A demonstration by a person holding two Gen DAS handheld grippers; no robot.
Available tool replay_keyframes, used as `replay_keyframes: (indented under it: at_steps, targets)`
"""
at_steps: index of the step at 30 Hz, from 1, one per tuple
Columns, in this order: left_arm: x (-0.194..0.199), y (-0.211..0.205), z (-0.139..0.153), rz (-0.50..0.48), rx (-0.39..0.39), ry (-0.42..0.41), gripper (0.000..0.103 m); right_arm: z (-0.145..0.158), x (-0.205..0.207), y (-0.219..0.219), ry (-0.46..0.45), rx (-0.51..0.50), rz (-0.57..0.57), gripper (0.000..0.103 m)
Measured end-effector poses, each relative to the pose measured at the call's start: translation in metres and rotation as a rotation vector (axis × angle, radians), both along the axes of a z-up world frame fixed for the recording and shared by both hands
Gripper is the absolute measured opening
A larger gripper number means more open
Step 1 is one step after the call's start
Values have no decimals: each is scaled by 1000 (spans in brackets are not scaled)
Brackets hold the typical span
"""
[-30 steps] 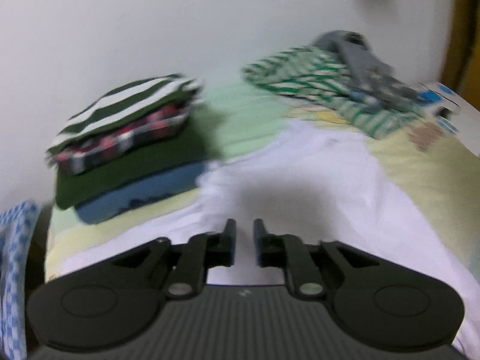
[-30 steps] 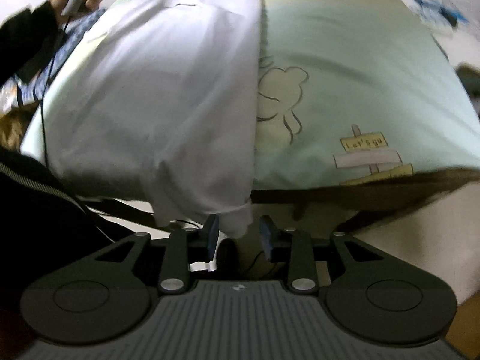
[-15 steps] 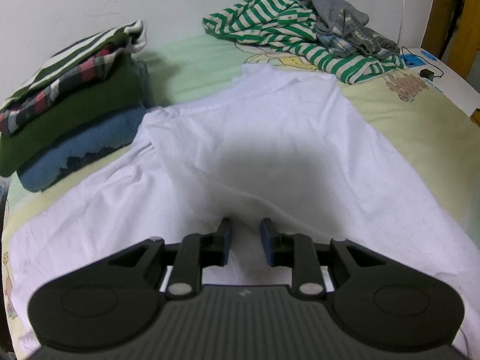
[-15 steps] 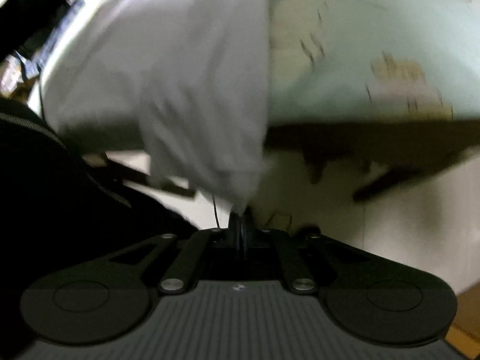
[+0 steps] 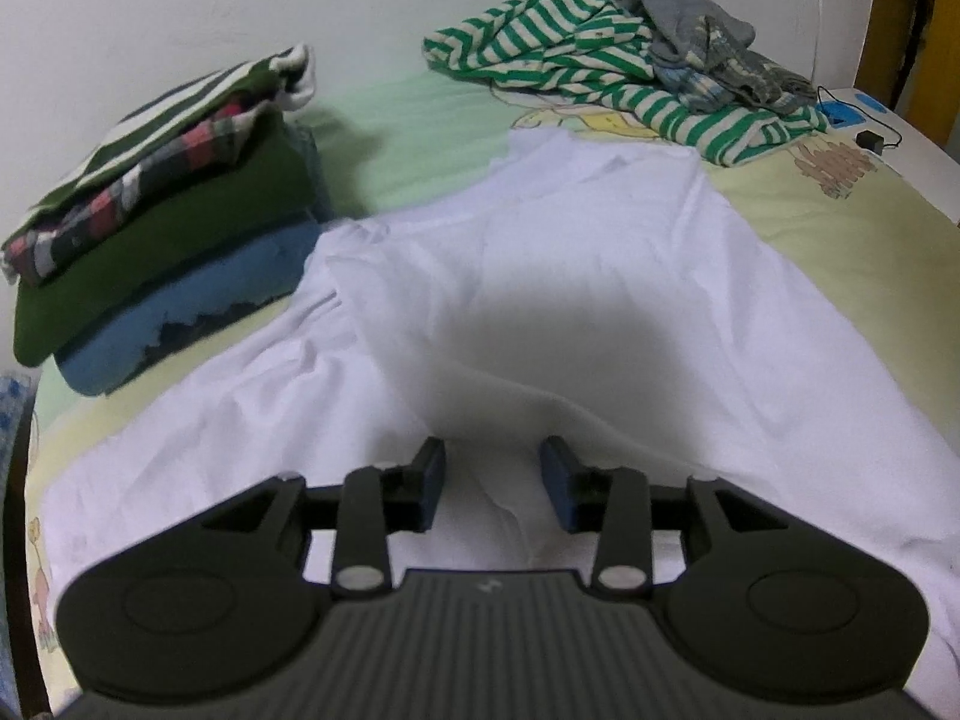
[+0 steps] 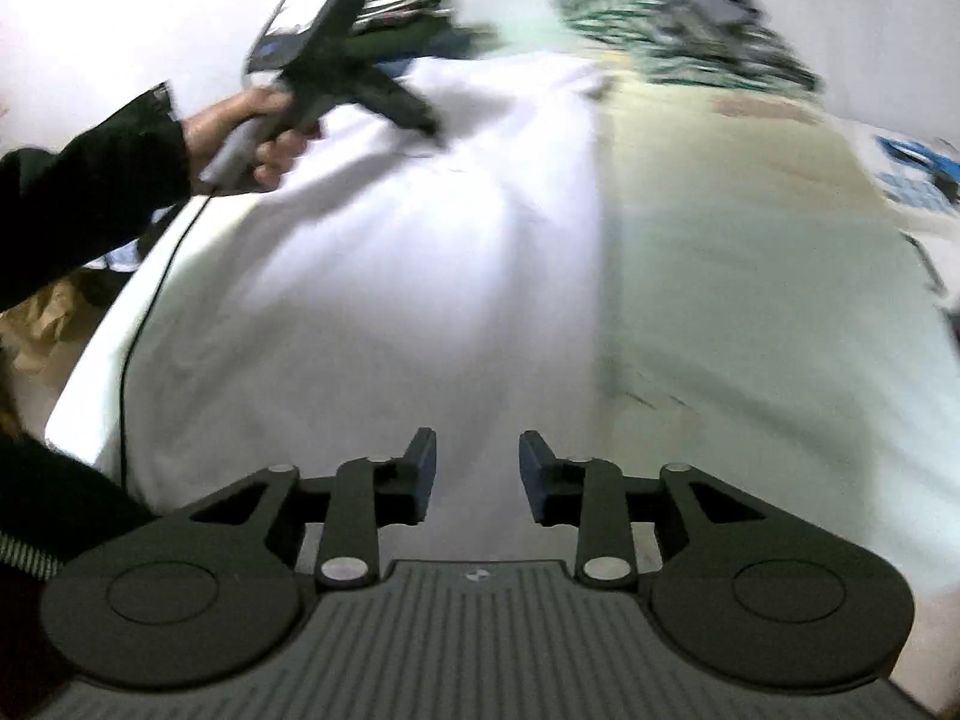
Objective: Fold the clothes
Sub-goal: 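Smooth the folded shirt flat with the left tool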
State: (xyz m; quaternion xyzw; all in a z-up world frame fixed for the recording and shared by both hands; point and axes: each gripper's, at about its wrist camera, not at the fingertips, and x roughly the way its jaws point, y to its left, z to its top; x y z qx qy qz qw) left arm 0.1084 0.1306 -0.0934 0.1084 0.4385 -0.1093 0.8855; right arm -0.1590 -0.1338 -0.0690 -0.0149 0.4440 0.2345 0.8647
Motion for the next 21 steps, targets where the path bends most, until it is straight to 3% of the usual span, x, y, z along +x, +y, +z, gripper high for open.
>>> replay_keyframes:
  at_steps: [1, 3, 5, 7, 9, 10, 11, 13, 15, 16, 17, 18, 20, 21]
  targets:
    - [-3, 2, 2, -2, -14, 2, 33, -4, 3, 12, -15, -9, 24, 37]
    - [-12, 6, 8, -6, -56, 4, 35, -13, 12, 26, -60, -66, 27, 37]
    - [-19, 5, 9, -14, -60, -2, 50, -22, 19, 34, -90, -97, 9, 35]
    - [-24, 4, 7, -17, -56, -5, 53, -30, 26, 34, -97, -114, -17, 34]
    - [-23, 5, 3, -7, -57, 1, 53, -35, 35, 34, -94, -127, -27, 22]
    - [-23, 5, 0, -2, -58, 4, 53, -37, 37, 35, -99, -130, -30, 8]
    - [-22, 5, -2, 3, -59, 7, 54, -34, 41, 34, -87, -121, -27, 4]
    - [-21, 7, -6, 15, -66, 14, 54, -20, 43, 32, -75, -27, 3, 4]
    - [-17, 10, -7, 31, -83, 22, 55, -17, 44, 36, -50, -2, 49, 5]
    - [-15, 10, -8, 34, -85, 25, 56, -16, 44, 37, -37, 9, 73, 9]
    - [-13, 11, -8, 35, -84, 27, 56, -20, 44, 39, -25, -23, 74, 22]
    - [-12, 10, -8, 35, -82, 26, 55, -25, 44, 40, -13, -59, 73, 28]
    - [-11, 8, -7, 29, -77, 22, 44, -27, 41, 38, -29, -131, 64, 33]
    - [-11, 6, -7, 23, -78, 20, 38, -22, 39, 35, -45, -109, 57, 33]
